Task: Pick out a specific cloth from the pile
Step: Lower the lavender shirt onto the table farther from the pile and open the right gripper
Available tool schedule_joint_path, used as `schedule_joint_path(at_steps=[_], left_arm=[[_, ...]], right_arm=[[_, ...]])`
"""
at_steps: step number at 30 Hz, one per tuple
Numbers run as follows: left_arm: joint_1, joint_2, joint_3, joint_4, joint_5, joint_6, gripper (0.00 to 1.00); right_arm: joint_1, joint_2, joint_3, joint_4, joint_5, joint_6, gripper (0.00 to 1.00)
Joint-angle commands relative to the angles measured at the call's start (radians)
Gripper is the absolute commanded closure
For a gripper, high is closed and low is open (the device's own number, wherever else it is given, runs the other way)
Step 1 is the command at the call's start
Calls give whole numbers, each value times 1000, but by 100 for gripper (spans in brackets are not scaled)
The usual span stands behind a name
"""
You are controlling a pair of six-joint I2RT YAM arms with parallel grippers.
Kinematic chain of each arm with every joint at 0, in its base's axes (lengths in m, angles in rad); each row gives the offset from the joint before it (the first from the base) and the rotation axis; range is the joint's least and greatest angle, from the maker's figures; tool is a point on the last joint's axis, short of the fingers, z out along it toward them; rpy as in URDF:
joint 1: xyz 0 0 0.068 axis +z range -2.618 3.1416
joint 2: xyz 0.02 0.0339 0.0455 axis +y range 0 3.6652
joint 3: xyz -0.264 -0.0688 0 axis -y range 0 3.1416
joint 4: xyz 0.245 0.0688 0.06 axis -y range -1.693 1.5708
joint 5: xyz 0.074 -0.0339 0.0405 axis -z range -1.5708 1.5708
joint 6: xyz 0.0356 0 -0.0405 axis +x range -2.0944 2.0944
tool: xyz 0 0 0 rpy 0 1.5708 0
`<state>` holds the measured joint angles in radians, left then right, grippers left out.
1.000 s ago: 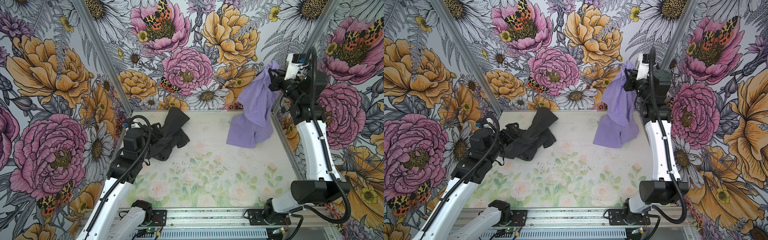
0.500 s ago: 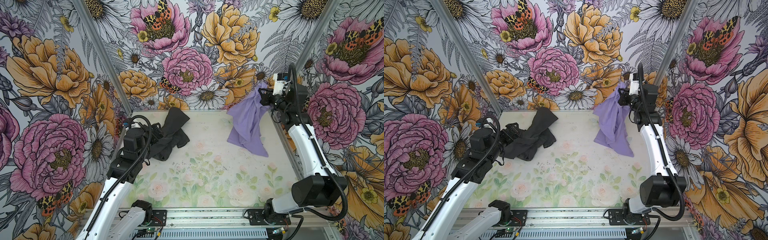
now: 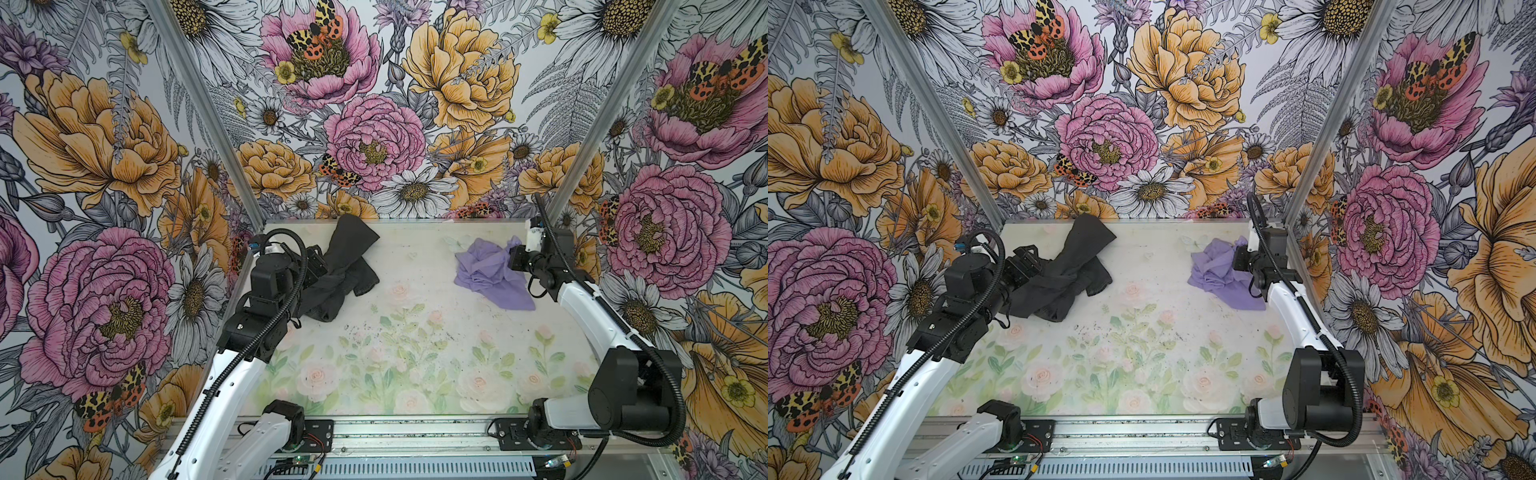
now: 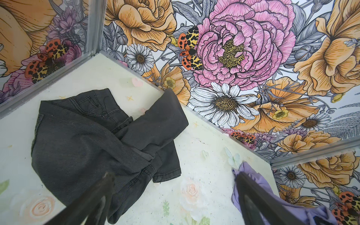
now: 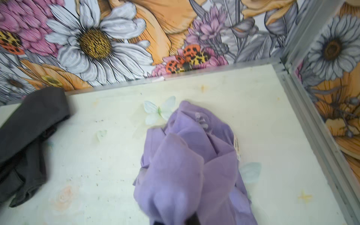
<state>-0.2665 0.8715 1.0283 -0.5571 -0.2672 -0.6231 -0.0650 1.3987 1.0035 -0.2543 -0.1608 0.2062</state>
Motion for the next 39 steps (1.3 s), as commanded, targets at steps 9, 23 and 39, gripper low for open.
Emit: schedule_joint_path(at_steps=[9, 23, 39], left_arm=[[16, -12, -21, 14, -23, 37, 1], [78, -51, -71, 15, 14, 48, 1], [109, -114, -145, 18, -80, 179, 1]], right_arm=[[4, 175, -43, -69, 179, 104, 100], [31, 397, 99, -245, 234, 134, 92], [39, 142, 126, -227, 187, 118, 4]])
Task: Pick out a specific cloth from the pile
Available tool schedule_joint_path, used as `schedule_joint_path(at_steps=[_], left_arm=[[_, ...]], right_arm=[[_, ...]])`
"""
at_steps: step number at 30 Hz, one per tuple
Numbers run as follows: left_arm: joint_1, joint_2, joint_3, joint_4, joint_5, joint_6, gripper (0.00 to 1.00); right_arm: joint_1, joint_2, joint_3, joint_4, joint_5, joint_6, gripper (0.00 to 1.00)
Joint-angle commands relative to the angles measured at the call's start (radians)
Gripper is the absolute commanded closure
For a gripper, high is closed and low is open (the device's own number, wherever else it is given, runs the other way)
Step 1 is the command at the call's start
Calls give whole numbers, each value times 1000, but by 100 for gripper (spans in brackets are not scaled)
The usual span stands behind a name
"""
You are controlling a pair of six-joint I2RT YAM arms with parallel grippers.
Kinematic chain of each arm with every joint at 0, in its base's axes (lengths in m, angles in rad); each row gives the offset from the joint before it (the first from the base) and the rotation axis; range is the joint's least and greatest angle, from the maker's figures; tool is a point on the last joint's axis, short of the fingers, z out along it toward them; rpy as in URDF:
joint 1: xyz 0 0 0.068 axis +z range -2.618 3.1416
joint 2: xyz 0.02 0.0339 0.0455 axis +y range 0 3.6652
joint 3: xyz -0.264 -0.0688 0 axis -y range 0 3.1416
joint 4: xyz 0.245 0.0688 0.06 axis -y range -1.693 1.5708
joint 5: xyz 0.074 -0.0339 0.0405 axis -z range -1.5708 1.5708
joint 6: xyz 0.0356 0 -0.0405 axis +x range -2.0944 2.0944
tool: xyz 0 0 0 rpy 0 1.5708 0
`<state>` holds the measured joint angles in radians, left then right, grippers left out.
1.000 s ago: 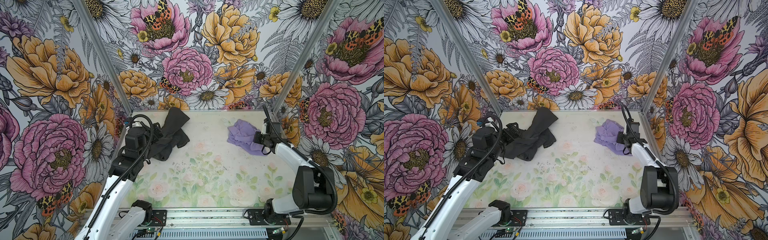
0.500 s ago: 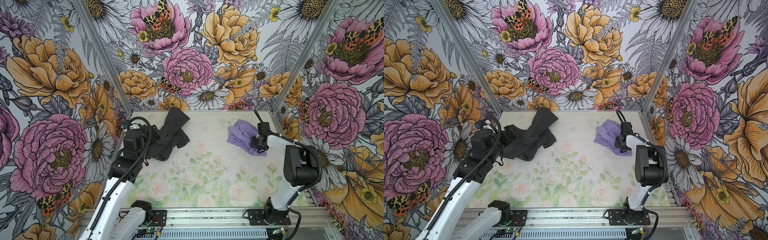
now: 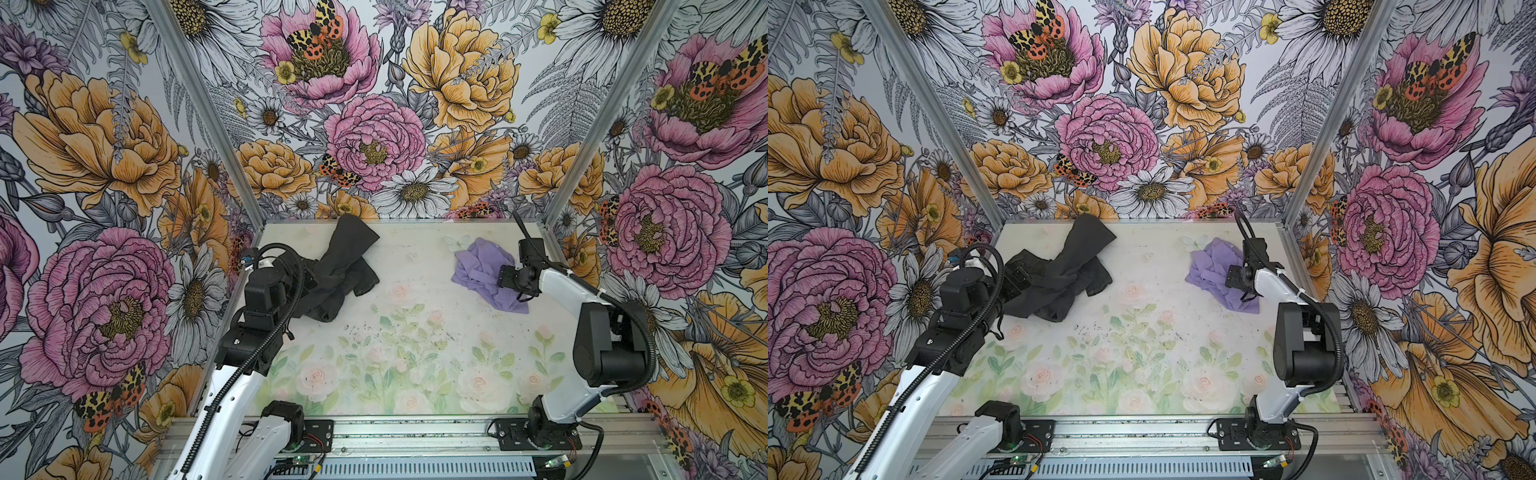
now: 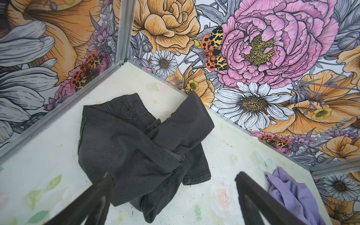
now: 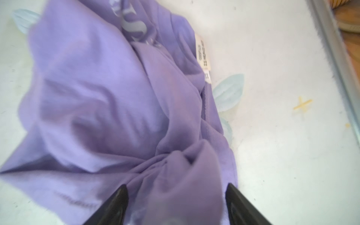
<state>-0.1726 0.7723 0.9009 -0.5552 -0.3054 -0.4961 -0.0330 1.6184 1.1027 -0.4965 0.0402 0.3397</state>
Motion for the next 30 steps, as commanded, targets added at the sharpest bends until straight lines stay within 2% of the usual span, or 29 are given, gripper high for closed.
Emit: schedule_joint_path(at_steps=[1, 7, 13, 18, 21, 24, 30], left_arm=[[20, -16, -21, 17, -41, 57, 1], [47, -23, -63, 67, -60, 114, 1], [69, -15, -153, 205, -82, 240, 1], [95, -23, -308, 385, -143, 277, 1], [137, -48, -431, 527, -102, 288, 1], [157, -80, -575, 733, -113, 278, 1], [199, 18, -694, 895, -54, 344, 1]], right_arm=[[6, -98, 24, 17, -9, -20, 1], [6, -257, -33, 71, -1, -40, 1], [0, -392, -172, 221, -7, -75, 1], [-2, -490, -376, 460, 20, -97, 1], [-2, -558, -530, 666, 57, -121, 0], [-3, -571, -639, 775, 136, -133, 1], [-5, -453, -749, 975, 168, -158, 1]])
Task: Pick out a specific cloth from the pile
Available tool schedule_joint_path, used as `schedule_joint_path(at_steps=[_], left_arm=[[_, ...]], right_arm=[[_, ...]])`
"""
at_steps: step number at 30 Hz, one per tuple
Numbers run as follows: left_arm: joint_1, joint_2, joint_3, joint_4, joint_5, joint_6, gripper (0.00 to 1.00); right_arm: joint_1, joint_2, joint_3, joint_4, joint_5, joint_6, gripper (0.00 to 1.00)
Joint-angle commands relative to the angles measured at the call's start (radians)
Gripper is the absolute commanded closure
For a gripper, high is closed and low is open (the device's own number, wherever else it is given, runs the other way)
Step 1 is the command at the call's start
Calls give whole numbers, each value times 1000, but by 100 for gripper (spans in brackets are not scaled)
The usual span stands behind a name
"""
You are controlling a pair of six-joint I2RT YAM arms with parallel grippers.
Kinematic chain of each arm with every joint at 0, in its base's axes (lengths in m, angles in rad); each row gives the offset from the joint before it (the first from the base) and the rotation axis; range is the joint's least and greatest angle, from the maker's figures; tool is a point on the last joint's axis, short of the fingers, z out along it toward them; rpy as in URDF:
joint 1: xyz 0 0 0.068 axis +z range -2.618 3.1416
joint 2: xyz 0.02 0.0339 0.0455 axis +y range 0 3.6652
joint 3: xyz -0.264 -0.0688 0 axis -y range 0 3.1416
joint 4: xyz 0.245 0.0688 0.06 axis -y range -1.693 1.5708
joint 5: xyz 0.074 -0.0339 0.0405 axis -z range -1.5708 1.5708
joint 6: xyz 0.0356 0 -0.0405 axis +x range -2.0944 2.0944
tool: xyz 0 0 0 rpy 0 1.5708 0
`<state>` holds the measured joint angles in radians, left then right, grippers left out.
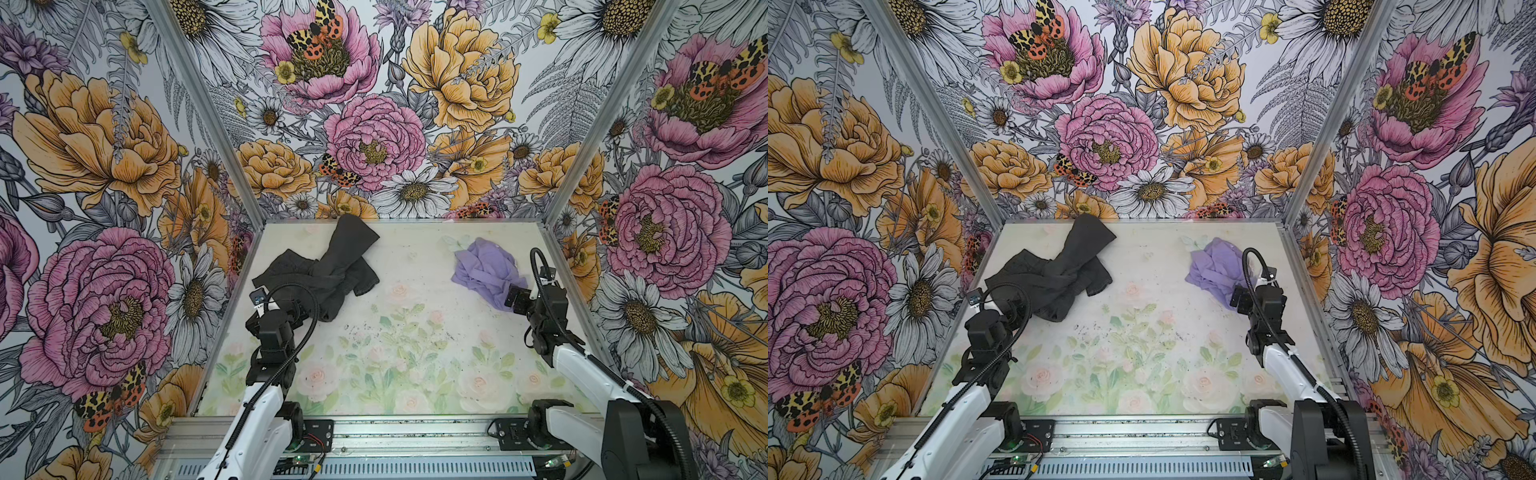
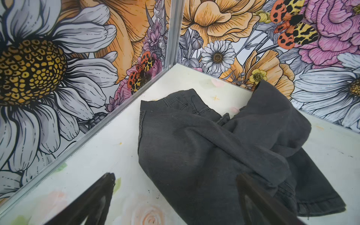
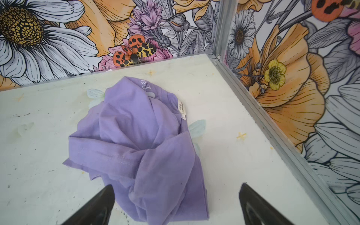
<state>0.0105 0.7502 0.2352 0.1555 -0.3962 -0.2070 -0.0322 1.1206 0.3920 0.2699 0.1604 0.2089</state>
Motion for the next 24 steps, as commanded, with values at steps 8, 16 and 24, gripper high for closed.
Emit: schedule_joint_path(at_steps=[8, 16, 24], left_arm=[[62, 243, -30, 394, 107, 61, 1], [95, 424, 21, 543, 180, 79, 1], [103, 608, 115, 631, 308, 69, 1]], right_arm=[[-11, 210, 1, 362, -43, -63, 1], [-15, 292, 3, 482, -64, -86, 0], [-18, 410, -21, 630, -107, -100, 1]])
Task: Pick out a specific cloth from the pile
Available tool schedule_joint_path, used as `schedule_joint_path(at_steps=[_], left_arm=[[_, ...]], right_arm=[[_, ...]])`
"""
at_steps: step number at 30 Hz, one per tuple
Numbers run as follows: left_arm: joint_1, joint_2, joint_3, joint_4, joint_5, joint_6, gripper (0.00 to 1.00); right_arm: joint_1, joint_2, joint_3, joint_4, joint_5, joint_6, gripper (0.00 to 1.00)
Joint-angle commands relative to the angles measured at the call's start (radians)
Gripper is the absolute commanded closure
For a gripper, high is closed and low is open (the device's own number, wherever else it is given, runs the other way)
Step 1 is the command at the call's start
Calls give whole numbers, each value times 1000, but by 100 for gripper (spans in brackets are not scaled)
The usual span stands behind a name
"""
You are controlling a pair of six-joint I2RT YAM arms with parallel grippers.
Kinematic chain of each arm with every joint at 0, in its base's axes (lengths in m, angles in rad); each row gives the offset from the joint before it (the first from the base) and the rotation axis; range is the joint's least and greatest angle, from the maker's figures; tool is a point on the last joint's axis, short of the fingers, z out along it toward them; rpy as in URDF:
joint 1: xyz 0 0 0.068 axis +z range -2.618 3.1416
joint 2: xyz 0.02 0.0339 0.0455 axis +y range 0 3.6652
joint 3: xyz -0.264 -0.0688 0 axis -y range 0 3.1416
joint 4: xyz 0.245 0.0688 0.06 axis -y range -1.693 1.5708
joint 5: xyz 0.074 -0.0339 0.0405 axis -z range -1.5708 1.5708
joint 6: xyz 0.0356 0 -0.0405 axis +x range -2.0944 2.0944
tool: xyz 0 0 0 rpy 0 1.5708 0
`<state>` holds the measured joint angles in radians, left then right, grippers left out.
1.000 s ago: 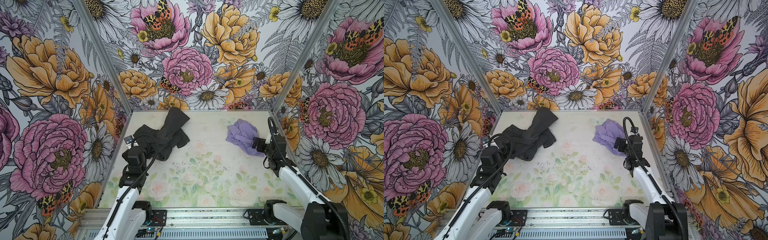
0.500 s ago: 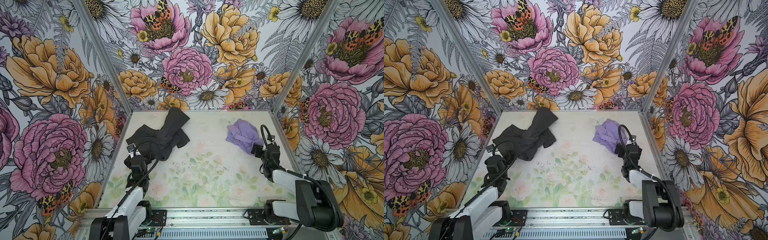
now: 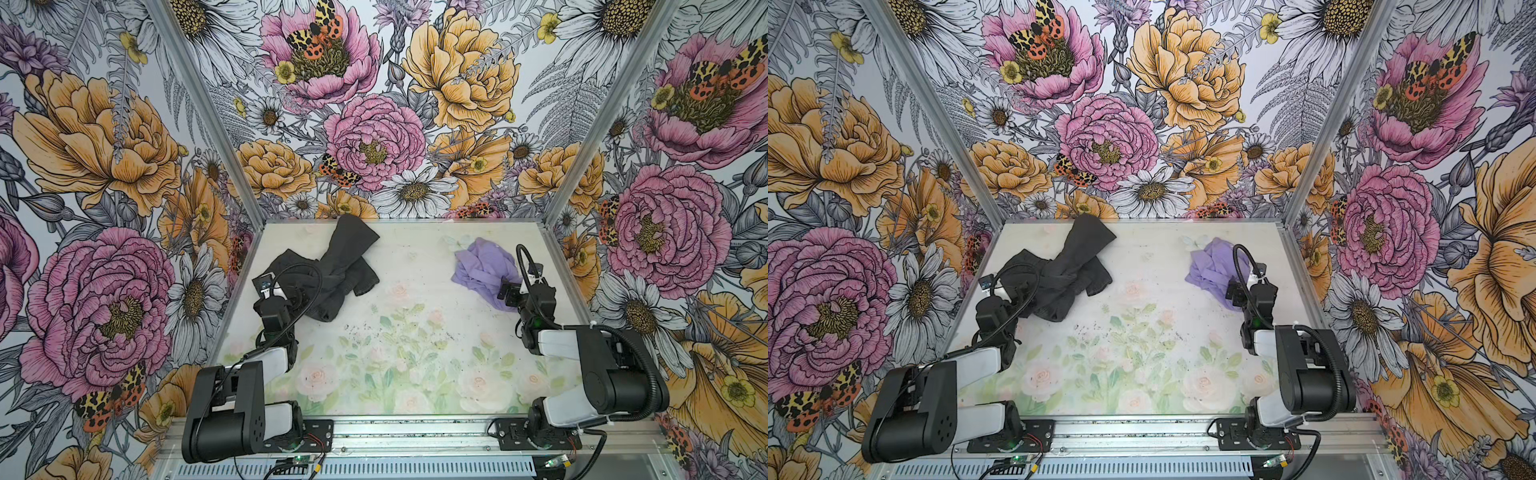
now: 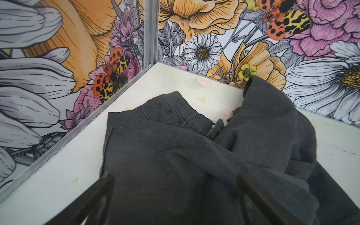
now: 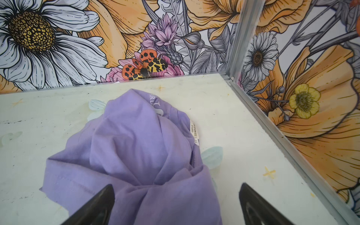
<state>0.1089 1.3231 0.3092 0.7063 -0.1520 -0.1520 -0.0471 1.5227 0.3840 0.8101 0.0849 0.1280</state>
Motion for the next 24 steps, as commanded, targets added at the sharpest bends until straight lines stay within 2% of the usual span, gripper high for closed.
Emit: schedule_joint_path(at_steps=[1, 5, 8, 12, 14, 24], left_arm=[[1, 52, 54, 79, 71, 27, 1], [-30, 116, 63, 140, 70, 75, 1], [-57, 138, 94, 101, 68, 108, 2], [-86, 239, 50, 294, 87, 151, 1], [-98, 213, 74, 197, 45, 152, 2], [-109, 228, 67, 235, 17, 157, 1]], right_arm=[[-3, 9, -13, 98, -35, -24, 1], [-2, 10, -30, 128, -31, -22, 1], [-1, 9, -56, 176, 1, -13, 1], [-1, 9, -54, 170, 13, -8, 1], [-1, 8, -52, 168, 17, -7, 0], [-2, 10, -35, 140, 20, -5, 0]])
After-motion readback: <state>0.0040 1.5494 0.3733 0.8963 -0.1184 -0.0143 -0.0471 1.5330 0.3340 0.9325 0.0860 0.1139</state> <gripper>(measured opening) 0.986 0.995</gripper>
